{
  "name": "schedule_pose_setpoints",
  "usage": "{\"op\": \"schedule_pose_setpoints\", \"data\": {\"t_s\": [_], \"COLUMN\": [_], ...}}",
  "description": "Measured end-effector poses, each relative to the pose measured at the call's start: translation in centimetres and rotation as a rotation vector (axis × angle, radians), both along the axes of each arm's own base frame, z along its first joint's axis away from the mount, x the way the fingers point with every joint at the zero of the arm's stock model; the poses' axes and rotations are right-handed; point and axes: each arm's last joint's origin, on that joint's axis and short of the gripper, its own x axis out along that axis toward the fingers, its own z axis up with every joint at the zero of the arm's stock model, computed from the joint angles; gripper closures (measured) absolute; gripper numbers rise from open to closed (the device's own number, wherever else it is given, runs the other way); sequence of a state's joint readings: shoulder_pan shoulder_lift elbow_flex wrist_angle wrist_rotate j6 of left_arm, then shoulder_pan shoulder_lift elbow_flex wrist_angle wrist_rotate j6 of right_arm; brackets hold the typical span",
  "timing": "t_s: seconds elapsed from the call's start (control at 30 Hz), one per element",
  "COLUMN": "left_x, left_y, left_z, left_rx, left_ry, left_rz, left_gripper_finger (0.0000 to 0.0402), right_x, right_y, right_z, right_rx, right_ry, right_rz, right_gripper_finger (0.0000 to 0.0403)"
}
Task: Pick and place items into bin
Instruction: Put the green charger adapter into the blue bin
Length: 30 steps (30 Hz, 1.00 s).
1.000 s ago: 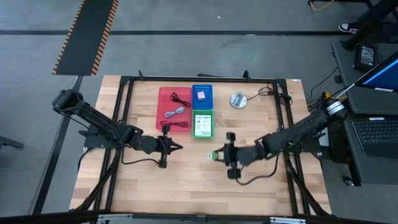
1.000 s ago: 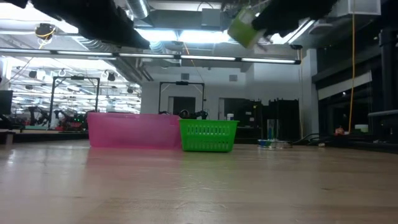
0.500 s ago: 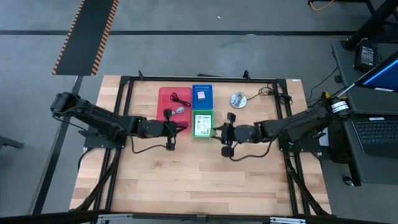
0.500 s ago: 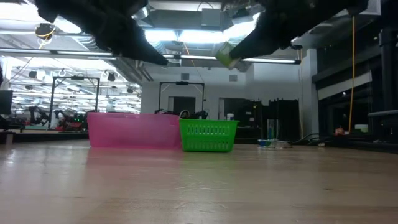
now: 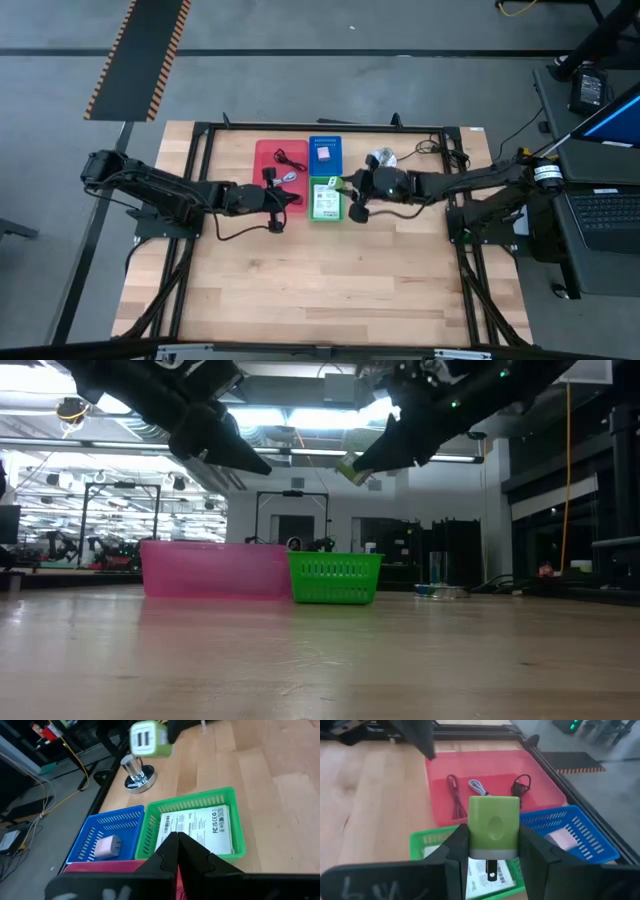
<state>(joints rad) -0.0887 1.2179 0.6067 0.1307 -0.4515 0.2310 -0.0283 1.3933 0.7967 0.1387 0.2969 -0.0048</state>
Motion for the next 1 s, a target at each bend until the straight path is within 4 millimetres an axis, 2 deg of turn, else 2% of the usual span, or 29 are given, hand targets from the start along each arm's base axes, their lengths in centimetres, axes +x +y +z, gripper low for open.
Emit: {"op": "schedule_pose_setpoints", "data": {"t_s": [0.23,0.37,0.67,0.87,1.0], "left_x": [0.0,0.0,0.0,-0.1,-0.1], "left_y": [0.0,0.0,1.3,1.9,1.9], "left_z": [0.0,0.0,0.0,-0.2,-0.3], "left_rx": [0.015,-0.002,-0.025,-0.049,-0.052], "left_ry": [0.006,-0.002,-0.011,-0.006,0.005], "left_rz": [-0.004,0.005,0.067,0.102,0.106], "left_gripper_finger": [0.0398,0.0398,0.0398,0.0398,0.0398], "right_x": [0.1,0.6,3.6,5.6,6.5], "right_y": [-4.0,-6.0,-10.8,-13.2,-14.8], "right_z": [1.0,1.4,1.5,0.6,-0.2], "right_rx": [0.029,0.059,0.055,0.04,0.062], "right_ry": [-0.008,0.056,0.275,0.378,0.426], "right_rz": [-0.024,-0.044,-0.023,0.127,0.122], "right_gripper_finger": [0.0294,0.0294,0.0294,0.0294,0.0294]}}
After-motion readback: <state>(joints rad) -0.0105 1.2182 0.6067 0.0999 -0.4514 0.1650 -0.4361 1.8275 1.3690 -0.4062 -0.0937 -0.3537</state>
